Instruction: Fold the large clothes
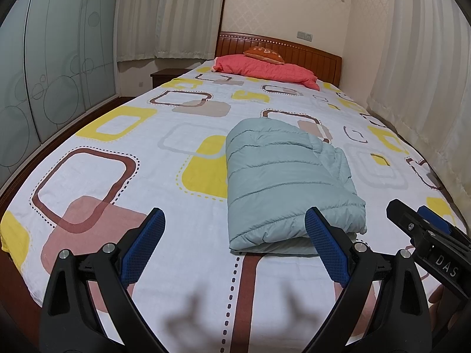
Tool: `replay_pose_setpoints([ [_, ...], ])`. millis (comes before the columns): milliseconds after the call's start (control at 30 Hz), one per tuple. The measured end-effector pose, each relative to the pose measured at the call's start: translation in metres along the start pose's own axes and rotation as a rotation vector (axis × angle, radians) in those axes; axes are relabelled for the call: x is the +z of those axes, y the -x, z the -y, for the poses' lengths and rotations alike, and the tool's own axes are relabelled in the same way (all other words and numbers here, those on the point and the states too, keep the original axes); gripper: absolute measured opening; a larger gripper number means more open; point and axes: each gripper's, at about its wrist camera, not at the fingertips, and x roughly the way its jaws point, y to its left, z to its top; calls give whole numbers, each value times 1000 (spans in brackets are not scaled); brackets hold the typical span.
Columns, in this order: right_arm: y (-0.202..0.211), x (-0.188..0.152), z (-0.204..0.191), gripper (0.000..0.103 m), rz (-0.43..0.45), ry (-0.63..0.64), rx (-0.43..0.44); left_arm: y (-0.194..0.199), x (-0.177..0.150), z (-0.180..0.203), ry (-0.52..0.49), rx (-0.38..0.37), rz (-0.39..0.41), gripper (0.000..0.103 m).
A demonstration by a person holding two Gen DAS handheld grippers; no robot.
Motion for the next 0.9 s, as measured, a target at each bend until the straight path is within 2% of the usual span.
replay_pose_setpoints([
  [900, 7, 3, -7, 79, 16, 10, 4, 12, 1, 0, 0, -11, 20, 96],
])
